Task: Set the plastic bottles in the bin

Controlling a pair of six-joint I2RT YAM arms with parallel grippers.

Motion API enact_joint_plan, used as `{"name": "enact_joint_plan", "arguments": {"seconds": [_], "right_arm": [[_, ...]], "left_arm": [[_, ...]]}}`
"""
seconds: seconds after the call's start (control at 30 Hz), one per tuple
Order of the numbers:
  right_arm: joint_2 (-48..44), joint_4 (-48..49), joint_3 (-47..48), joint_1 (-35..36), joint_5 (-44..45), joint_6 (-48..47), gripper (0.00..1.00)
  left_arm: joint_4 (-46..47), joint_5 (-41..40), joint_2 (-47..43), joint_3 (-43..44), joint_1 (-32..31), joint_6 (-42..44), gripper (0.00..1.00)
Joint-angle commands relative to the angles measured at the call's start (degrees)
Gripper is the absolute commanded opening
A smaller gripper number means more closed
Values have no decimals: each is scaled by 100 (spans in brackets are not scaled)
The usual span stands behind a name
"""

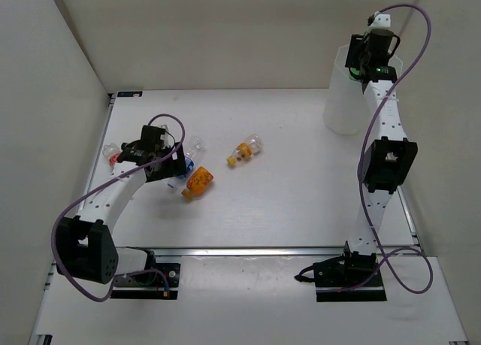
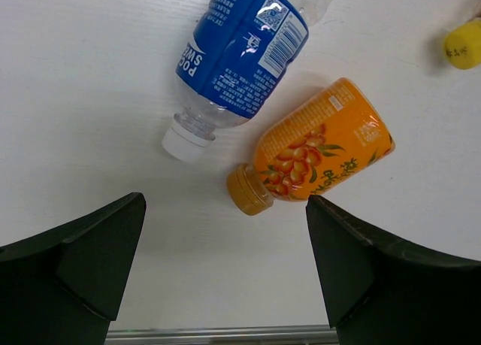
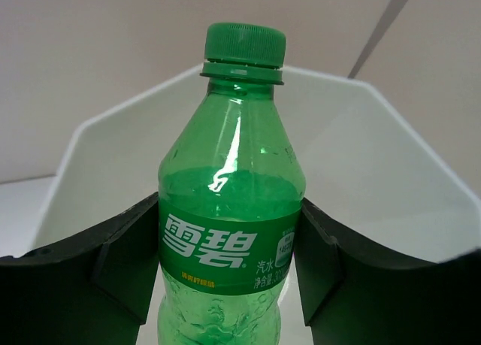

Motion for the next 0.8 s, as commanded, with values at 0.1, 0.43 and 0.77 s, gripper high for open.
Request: {"name": "enact_joint_plan", "arguments": {"seconds": [0.1,0.43,0.77], "right_arm": [[76,197,547,-28,-4,-89,65],[-863,-312,223,-168,-1020,140,99],[-2305,-717,-1421,-46,-1437,272,99]], "left_arm": [[-86,-324,148,268,379,-627,99],[212,-959,542,855,1899,-964,99],[851,-1056,1238,964,3199,-973,99]]}}
